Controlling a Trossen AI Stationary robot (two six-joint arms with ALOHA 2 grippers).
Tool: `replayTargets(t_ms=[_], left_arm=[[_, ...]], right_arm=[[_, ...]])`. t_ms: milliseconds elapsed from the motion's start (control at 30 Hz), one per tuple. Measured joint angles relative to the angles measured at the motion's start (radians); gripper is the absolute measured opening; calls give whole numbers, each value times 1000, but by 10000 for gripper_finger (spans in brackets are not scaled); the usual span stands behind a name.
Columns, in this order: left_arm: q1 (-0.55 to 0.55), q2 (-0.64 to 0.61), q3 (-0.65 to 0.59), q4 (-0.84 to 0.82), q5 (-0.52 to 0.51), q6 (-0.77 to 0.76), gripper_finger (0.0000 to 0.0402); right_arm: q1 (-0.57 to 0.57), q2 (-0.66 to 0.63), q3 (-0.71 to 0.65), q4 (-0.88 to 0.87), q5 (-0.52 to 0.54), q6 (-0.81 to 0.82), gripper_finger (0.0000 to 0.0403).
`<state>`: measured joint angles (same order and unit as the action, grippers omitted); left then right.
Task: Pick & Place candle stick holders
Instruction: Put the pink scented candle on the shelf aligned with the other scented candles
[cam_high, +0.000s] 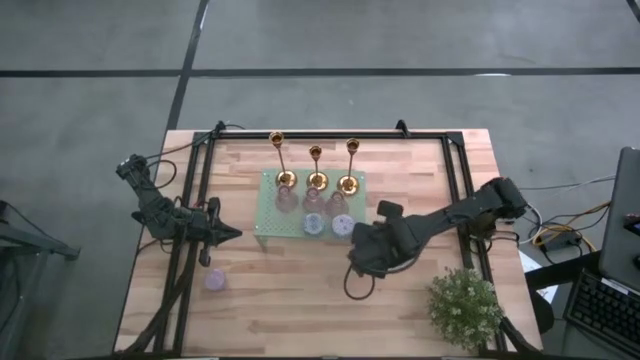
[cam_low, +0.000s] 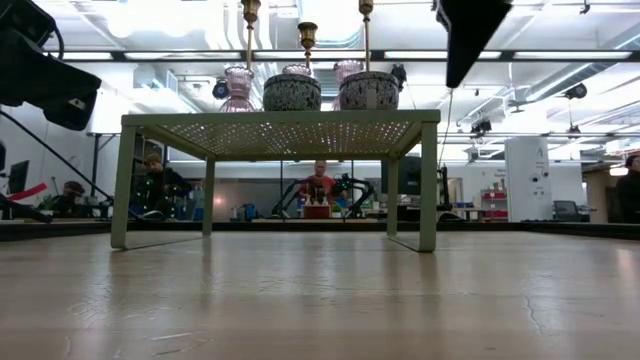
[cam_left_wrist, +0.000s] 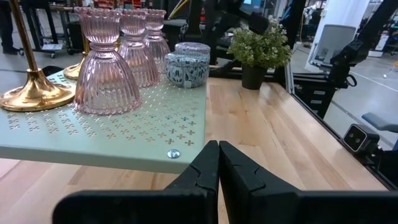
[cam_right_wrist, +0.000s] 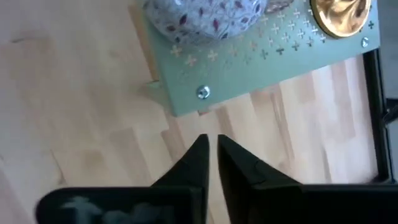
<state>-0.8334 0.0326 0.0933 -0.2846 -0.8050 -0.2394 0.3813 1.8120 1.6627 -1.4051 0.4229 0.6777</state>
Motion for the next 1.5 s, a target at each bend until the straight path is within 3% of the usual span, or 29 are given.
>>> replayTargets(t_ms=[333, 600, 967, 1400, 1500], left_arm=[[0, 0, 0, 0, 0, 0, 14], [0, 0, 0, 0, 0, 0, 14], [0, 0, 0, 0, 0, 0, 14], [0, 0, 0, 0, 0, 0, 14], [0, 0, 0, 0, 0, 0, 14]], right_arm=[[-3, -317, -438, 669, -11, -288, 8], [-38, -627, -761, 1053, -5, -415, 8], [-52, -968, -1068, 1335, -7, -474, 8], [-123, -1154, -1313, 1545, -5, -494, 8], [-147, -1201, -1361, 1563, -73, -499, 8]])
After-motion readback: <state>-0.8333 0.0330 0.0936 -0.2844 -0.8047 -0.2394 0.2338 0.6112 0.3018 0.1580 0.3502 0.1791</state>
